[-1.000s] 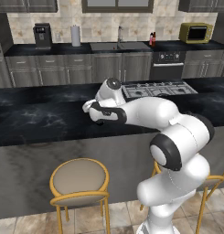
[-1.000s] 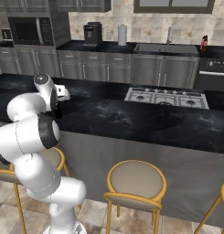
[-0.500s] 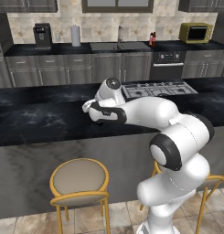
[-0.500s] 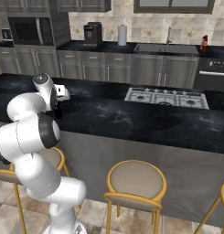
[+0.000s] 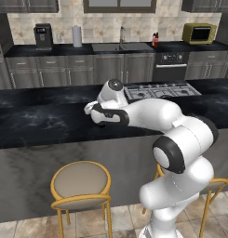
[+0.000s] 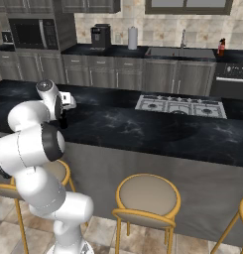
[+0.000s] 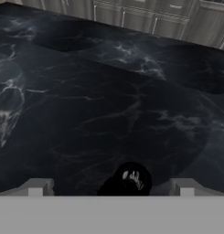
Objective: Place the large bottle from the dining counter next to the other large bottle outside the sink, and place the small bottle from the dining counter next to the other small bottle inside the sink.
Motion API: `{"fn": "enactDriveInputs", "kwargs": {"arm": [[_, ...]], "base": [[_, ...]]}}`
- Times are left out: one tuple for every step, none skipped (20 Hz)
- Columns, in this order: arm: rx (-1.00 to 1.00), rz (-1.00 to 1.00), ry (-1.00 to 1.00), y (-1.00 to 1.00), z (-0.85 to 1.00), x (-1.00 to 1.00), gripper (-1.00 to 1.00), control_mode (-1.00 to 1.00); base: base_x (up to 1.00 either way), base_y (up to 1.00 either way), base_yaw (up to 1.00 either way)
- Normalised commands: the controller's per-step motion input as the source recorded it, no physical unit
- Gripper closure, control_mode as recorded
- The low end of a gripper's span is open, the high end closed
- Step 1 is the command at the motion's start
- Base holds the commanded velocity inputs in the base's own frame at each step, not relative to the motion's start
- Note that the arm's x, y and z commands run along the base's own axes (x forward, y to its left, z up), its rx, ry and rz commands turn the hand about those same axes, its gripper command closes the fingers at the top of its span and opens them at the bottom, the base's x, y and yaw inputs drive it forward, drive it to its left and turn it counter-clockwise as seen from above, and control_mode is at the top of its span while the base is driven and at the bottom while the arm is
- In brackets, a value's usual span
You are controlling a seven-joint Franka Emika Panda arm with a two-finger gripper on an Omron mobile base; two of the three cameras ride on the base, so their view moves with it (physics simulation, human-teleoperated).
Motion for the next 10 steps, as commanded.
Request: {"fn": "enactDriveInputs", "kwargs": {"arm": [[-0.03, 0.0, 0.0, -0.13, 0.0, 0.0, -1.0, -1.0], [-0.03, 0.0, 0.0, -0.13, 0.0, 0.0, -1.0, -1.0], [-0.04, 0.0, 0.0, -0.14, 0.0, 0.0, -1.0, -1.0], [-0.04, 0.0, 0.0, -0.16, 0.0, 0.0, -1.0, -1.0], [-0.05, 0.0, 0.0, -0.18, 0.0, 0.0, -1.0, -1.0], [-0.05, 0.0, 0.0, -0.18, 0.0, 0.0, -1.0, -1.0], [-0.02, 0.0, 0.0, -0.12, 0.0, 0.0, -1.0, -1.0], [0.0, 0.0, 0.0, -0.07, 0.0, 0.01, -1.0, -1.0], [0.0, 0.0, 0.0, 0.0, 0.0, 0.01, -1.0, -1.0], [0.0, -0.01, 0.0, 0.0, 0.0, 0.04, -1.0, -1.0]], "base": [[0.0, 0.0, 0.0], [0.0, 0.0, 0.0], [0.0, 0.0, 0.0], [0.0, 0.0, 0.0], [0.0, 0.0, 0.0], [0.0, 0.0, 0.0], [0.0, 0.0, 0.0], [0.0, 0.0, 0.0], [0.0, 0.0, 0.0], [0.0, 0.0, 0.0]]}}
